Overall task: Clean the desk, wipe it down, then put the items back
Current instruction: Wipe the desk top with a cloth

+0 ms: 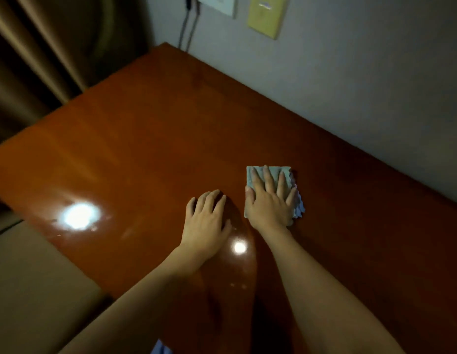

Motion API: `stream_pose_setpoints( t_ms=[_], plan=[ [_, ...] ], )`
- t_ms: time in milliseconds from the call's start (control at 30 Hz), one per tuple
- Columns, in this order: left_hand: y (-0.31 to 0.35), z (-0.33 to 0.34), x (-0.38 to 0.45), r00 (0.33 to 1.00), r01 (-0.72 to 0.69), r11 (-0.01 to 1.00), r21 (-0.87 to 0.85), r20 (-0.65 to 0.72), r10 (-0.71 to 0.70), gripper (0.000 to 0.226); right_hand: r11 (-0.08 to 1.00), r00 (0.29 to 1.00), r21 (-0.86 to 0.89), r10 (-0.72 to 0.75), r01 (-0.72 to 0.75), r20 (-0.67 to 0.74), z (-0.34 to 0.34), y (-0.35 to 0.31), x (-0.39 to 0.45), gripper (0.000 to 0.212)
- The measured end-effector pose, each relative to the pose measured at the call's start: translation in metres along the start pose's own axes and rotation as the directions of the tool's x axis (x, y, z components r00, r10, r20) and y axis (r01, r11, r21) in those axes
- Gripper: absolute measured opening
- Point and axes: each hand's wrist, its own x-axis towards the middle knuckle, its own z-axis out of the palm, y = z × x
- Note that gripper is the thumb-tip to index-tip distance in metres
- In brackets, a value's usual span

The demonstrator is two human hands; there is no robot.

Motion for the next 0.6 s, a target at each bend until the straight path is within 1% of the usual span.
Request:
stream_pose_setpoints(
  t_ms=[167, 233, 400, 500, 600],
  plan=[
    [0.103, 0.041, -0.036, 0.989, -0.144, 0.990, 0.004, 0.023, 0.144, 0.058, 0.990, 0.991, 0.076, 0.122, -0.117, -0.063, 0.002, 0.114, -0.067, 0.052],
    [0.144, 0.059, -0.050, 0.979, -0.200, 0.980, 0.014, 0.039, 0.200, 0.061, 0.975, 0.978, 0.129, 0.192, -0.181, -0.076, 0.004, 0.161, -0.094, 0.052],
    [0.239, 0.102, -0.081, 0.941, -0.329, 0.944, 0.030, 0.093, 0.325, 0.058, 0.921, 0.931, 0.198, 0.356, -0.335, -0.082, 0.002, 0.270, -0.155, 0.050],
    [0.283, 0.122, -0.098, 0.925, -0.374, 0.927, 0.003, 0.072, 0.373, 0.056, 0.891, 0.898, 0.205, 0.430, -0.405, -0.093, 0.003, 0.321, -0.183, 0.051],
    [0.320, 0.139, -0.110, 0.901, -0.425, 0.905, 0.013, 0.105, 0.421, 0.058, 0.859, 0.861, 0.207, 0.496, -0.468, -0.110, 0.006, 0.364, -0.210, 0.051]
  ],
)
